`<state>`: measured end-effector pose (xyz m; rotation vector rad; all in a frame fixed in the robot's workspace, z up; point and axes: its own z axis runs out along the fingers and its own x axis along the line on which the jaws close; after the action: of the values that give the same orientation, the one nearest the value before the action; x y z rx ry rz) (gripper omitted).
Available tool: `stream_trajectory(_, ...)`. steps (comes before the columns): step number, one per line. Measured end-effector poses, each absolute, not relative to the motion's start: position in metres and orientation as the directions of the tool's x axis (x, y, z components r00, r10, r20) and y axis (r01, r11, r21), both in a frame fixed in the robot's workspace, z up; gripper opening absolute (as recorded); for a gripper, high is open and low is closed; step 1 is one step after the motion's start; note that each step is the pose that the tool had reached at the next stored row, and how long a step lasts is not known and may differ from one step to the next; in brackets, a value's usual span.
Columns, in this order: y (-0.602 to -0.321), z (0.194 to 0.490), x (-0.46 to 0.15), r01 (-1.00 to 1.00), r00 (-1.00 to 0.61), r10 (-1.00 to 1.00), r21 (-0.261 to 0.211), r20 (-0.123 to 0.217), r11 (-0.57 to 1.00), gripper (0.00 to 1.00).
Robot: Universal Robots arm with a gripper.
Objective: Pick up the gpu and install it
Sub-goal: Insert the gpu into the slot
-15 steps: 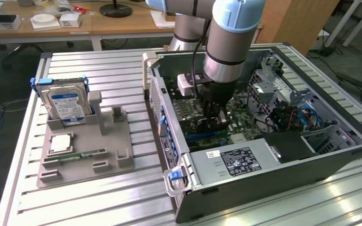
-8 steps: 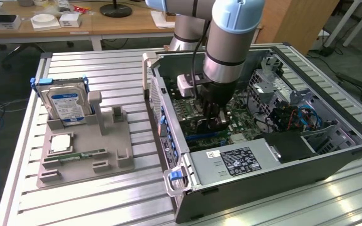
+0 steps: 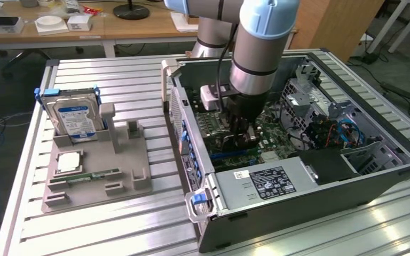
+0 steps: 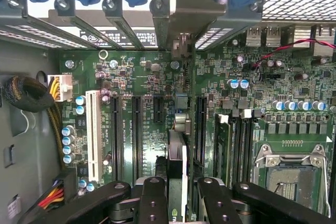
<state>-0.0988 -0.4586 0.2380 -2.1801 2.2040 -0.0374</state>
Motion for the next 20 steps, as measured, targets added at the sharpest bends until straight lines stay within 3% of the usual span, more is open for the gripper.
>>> stream_trajectory(20, -0.4586, 0.2347, -0.0989, -0.999, -0.009, -1.000, -0.046, -0.012, 0.010, 0.27)
